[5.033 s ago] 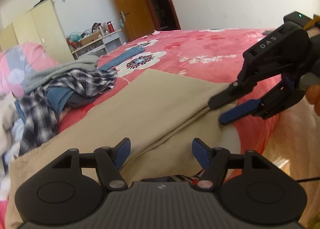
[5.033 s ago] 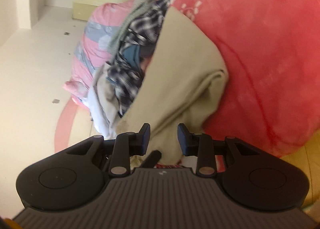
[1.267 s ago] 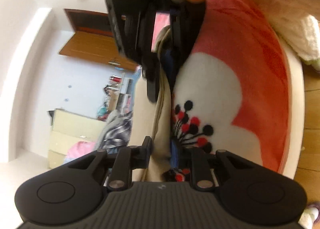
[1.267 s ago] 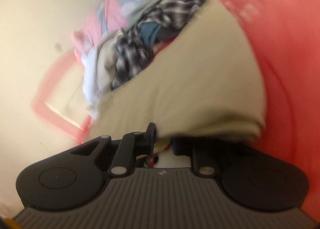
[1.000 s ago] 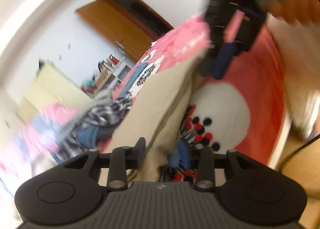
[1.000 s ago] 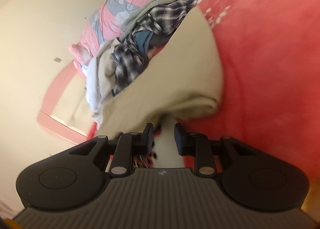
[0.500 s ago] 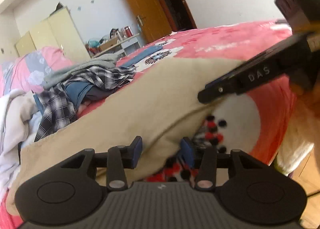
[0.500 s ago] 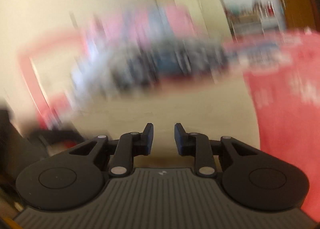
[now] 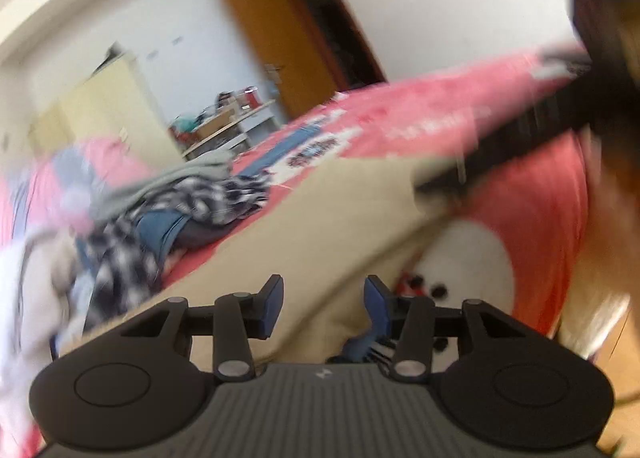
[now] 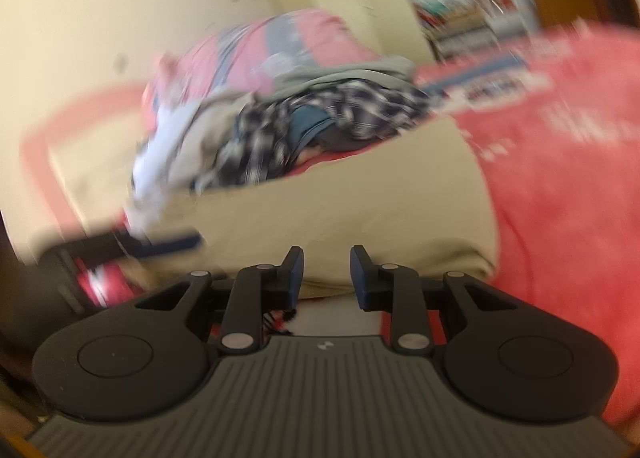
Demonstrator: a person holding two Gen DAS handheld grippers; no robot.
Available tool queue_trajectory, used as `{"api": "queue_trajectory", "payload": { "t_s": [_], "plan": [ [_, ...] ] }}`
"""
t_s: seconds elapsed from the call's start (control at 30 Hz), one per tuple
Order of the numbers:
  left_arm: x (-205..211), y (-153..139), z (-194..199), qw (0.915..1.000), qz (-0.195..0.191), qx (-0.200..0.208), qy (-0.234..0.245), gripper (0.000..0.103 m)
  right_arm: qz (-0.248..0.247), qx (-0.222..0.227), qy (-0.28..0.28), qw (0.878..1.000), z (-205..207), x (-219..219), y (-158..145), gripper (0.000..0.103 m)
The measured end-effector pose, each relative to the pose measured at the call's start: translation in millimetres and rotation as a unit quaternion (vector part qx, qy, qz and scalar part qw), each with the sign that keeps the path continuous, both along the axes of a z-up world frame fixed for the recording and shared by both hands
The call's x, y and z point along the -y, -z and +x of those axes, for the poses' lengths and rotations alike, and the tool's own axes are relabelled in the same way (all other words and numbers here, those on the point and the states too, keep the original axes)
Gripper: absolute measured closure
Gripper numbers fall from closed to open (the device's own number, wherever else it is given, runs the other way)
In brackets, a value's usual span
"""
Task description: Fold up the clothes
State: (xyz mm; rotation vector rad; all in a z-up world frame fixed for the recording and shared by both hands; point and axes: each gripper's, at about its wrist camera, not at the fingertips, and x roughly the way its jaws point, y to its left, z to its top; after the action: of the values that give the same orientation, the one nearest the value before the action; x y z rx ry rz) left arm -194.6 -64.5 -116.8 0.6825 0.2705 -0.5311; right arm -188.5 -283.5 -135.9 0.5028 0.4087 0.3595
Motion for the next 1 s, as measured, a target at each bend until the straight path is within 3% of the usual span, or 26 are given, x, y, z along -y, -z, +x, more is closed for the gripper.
{"api": "queue_trajectory", "payload": {
  "t_s": [0.1,0.2,0.4,0.57,0.83,1.0],
  "plan": [
    [9,16,-1,0.9994,0.029,0.018,0.005,0.054,0.096,-0.039,0.029,0.994,-9,30,-5,0.072],
    [9,17,-2,0.9996,0.022,0.017,0.001,0.055,0.175,-0.089,0.042,0.980,-15,48,1,0.062],
    [14,19,-4,0.9977,0.047,0.047,0.010,0.056,0.333,-0.175,0.067,0.924,2,60,39,0.058],
    [11,24,0,0.9988,0.031,0.039,0.007,0.059,0.395,-0.212,0.095,0.889,20,57,57,0.056],
    [4,24,3,0.9998,-0.010,0.017,-0.002,0.063,0.397,-0.219,0.135,0.881,45,44,51,0.054],
    [-1,24,5,0.9996,-0.028,0.009,-0.001,0.064,0.343,-0.174,0.156,0.910,52,32,29,0.068]
  ]
}}
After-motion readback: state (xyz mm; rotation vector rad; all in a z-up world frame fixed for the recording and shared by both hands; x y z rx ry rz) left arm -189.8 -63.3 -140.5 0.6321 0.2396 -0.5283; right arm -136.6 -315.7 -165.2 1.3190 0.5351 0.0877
